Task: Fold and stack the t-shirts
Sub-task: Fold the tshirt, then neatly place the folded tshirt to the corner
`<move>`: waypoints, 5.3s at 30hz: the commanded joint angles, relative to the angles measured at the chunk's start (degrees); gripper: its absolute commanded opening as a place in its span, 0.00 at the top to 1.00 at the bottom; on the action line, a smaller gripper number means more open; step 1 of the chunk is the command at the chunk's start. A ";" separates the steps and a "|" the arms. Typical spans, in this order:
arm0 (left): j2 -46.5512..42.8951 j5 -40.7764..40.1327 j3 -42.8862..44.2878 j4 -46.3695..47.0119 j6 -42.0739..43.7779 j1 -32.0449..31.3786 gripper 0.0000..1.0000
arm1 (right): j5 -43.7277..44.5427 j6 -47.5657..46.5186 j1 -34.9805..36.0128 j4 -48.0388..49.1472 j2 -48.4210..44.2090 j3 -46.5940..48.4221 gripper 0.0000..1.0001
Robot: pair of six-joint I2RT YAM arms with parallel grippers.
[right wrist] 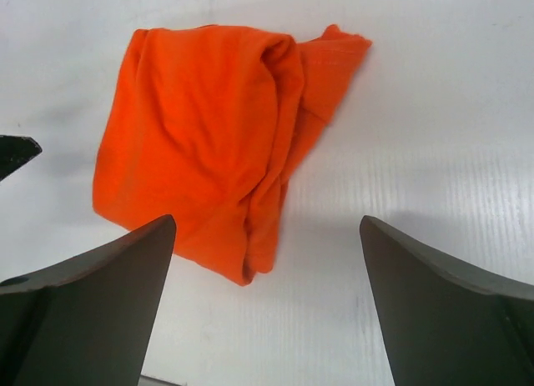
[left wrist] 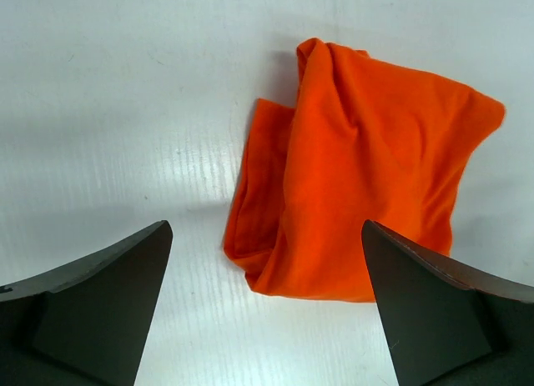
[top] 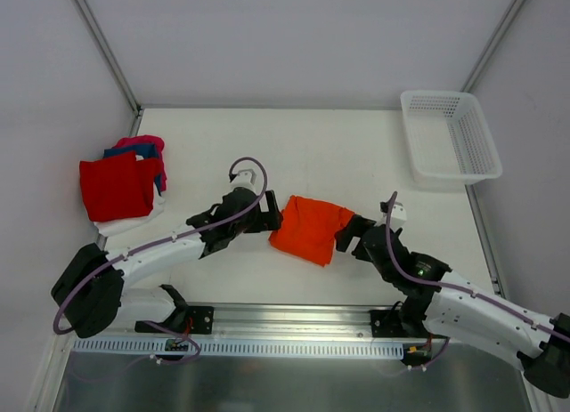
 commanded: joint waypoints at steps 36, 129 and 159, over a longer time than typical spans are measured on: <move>1.51 24.09 -19.96 28.03 -3.18 11.31 0.01 | -19.38 1.81 -16.24 25.67 9.04 -16.57 0.02; 18.47 43.77 -19.44 53.61 -11.27 16.23 0.01 | -25.18 7.17 -10.88 42.81 30.48 -13.32 0.04; 32.53 49.05 -7.75 54.05 -9.95 15.71 0.14 | -21.66 6.55 -8.60 37.89 26.80 -11.82 0.04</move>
